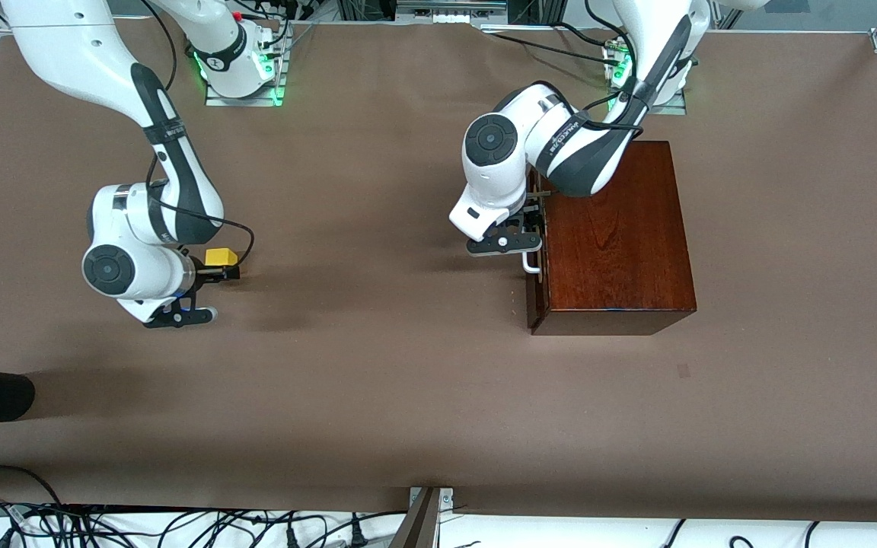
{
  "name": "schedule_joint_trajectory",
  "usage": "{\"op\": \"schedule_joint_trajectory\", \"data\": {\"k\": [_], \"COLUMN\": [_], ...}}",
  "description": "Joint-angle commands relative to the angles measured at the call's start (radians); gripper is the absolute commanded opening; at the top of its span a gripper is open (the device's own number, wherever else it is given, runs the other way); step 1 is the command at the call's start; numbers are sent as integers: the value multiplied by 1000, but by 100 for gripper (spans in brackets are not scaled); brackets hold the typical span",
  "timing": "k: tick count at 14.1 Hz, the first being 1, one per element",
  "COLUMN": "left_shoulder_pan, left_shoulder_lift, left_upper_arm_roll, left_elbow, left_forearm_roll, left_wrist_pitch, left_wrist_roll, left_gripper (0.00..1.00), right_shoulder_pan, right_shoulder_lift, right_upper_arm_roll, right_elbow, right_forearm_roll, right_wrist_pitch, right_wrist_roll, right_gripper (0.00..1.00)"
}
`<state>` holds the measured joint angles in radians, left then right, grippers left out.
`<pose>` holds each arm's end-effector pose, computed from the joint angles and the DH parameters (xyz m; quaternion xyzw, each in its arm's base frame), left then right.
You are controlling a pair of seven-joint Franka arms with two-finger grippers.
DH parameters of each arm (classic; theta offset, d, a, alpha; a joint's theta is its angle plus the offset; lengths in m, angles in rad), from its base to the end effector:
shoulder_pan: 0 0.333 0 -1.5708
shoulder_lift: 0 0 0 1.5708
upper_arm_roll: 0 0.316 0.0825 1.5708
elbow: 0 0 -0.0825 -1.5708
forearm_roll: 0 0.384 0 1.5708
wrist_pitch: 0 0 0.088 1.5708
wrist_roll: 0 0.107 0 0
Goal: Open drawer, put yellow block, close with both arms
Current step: 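Grasp the yellow cube with the right gripper while the left gripper grips the handle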
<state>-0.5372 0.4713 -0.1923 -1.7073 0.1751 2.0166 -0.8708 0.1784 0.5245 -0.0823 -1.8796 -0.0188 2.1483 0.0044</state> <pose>0.4985 -0.4166 0.3105 -0.9961 -0.0336 0.0296 0.0761 0.6043 0.0592 0.2117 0.9900 0.0544 -0.1252 0.0346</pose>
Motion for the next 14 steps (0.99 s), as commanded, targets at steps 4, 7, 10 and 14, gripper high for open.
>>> {"op": "schedule_joint_trajectory", "data": {"k": [4, 7, 10, 14], "left_shoulder_pan": [-9, -10, -23, -24], "left_shoulder_lift": [-3, 18, 33, 41], "left_upper_arm_roll": [5, 2, -1, -1], "left_elbow": [-8, -8, -8, -9], "left_forearm_roll": [86, 67, 52, 50], "left_wrist_pitch": [8, 39, 45, 47], "left_wrist_roll": [-7, -27, -59, -59], "left_gripper": [100, 100, 100, 100], "right_shoulder_pan": [-2, -2, 0, 4], "right_shoulder_lift": [-72, -80, -80, -80], "right_upper_arm_roll": [4, 4, 4, 4], "right_elbow": [-177, -188, -197, -207], "right_forearm_roll": [2, 2, 2, 0], "right_wrist_pitch": [153, 147, 150, 151], "right_wrist_roll": [19, 19, 17, 17], "right_gripper": [100, 100, 99, 65]}}
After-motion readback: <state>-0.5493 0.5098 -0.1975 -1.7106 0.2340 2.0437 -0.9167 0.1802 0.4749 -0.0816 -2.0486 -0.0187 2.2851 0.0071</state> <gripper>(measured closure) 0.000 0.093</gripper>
